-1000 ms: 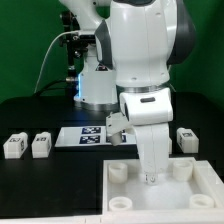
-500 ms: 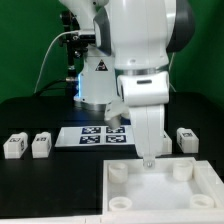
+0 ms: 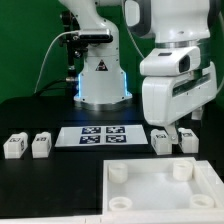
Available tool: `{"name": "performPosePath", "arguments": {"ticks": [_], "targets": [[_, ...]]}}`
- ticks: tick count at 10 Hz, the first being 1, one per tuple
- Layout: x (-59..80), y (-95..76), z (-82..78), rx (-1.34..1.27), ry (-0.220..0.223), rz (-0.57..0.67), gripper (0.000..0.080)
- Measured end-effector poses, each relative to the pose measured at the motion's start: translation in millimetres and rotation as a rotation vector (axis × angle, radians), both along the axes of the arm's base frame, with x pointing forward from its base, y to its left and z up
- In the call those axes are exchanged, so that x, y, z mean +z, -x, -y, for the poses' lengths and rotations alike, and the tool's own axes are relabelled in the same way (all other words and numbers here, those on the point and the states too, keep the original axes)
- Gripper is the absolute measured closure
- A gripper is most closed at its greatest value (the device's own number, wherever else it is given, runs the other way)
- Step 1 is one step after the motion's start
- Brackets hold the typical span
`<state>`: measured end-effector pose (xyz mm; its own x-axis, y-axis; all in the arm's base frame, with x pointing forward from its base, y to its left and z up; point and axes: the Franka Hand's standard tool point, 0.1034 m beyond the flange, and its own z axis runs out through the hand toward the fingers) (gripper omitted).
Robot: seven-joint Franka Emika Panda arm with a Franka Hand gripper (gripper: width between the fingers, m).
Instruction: Assemble one leg
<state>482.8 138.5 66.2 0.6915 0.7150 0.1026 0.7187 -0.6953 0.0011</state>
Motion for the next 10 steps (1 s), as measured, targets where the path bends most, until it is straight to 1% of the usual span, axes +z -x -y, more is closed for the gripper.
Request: {"name": "performPosePath", "arguments": {"ticks": [1,2,3,5,6,7,8,9,10], "targets": [[-0.7,0.7,0.0,-0.118,-0.013,-0.012,0.015],[-0.7,0.7,-0.4,-0.172,-0.02,-0.017,0.015],[-1.1,2.1,-2.8,-0.305,-0.036,-0.032,0.015],[-7.1,18.5,-19.5,-0.546,-0.055,-0.079,0.015],[-9.1,23.7,-26.6,-0.626,-0.062,-0.095,0.015],[-11.8,28.1,-31.0,-0.654,-0.057,-0.108,0.015],[-11.2,27.7,-29.4,-0.634,-0.041,-0.129,0.015],[-10.7,26.1,-29.7,-0.635,-0.046,-0.121,0.015],[-12.5,32.1,-30.1,-0.65,-0.025,-0.157,0.015]]}}
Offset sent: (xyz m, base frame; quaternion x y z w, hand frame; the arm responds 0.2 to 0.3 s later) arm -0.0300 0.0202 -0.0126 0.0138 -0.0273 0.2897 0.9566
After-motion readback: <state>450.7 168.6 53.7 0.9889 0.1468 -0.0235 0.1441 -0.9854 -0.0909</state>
